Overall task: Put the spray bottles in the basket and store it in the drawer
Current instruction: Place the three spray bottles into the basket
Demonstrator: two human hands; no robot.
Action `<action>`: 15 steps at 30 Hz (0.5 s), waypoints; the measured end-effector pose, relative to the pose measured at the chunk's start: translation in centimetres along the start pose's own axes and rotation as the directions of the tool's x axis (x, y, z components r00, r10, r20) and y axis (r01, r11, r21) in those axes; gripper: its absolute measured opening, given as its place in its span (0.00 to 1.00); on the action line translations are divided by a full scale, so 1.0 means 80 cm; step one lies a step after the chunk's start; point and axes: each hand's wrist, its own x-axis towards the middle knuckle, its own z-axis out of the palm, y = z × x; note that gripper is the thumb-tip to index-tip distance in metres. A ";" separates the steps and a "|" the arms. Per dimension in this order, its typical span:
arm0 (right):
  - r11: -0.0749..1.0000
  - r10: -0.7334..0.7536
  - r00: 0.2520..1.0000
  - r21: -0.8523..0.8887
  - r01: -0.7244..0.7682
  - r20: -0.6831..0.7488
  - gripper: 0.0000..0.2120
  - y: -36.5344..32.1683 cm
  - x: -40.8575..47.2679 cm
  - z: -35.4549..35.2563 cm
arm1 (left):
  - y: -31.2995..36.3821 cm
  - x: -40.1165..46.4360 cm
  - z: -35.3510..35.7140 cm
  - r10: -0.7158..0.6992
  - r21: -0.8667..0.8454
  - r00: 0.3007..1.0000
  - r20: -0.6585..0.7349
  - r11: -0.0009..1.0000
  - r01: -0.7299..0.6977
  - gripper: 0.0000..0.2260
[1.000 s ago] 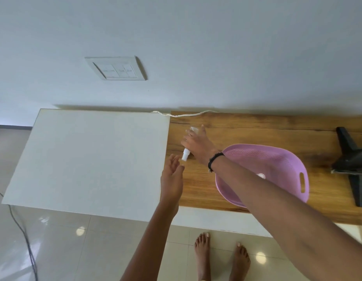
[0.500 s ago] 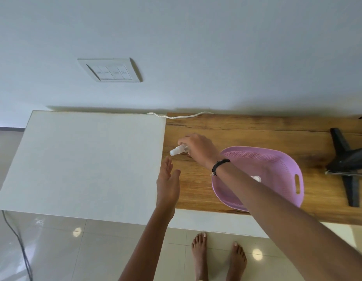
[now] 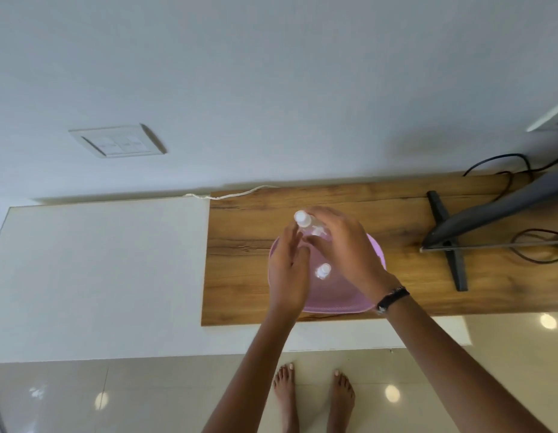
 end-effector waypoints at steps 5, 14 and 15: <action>0.998 0.043 0.997 0.036 -0.041 -0.060 0.17 0.047 -0.055 -0.038 | -0.010 -0.031 0.062 0.013 0.024 0.993 0.120 1.000 -0.016 0.23; 0.970 0.242 0.969 -0.023 -0.244 -0.053 0.17 0.111 -0.110 -0.001 | -0.076 -0.064 0.087 -0.150 0.191 0.977 0.149 0.974 0.120 0.23; 0.968 0.246 0.968 -0.036 -0.248 -0.051 0.15 0.113 -0.111 0.003 | -0.081 -0.066 0.086 -0.167 0.191 0.977 0.133 0.972 0.141 0.23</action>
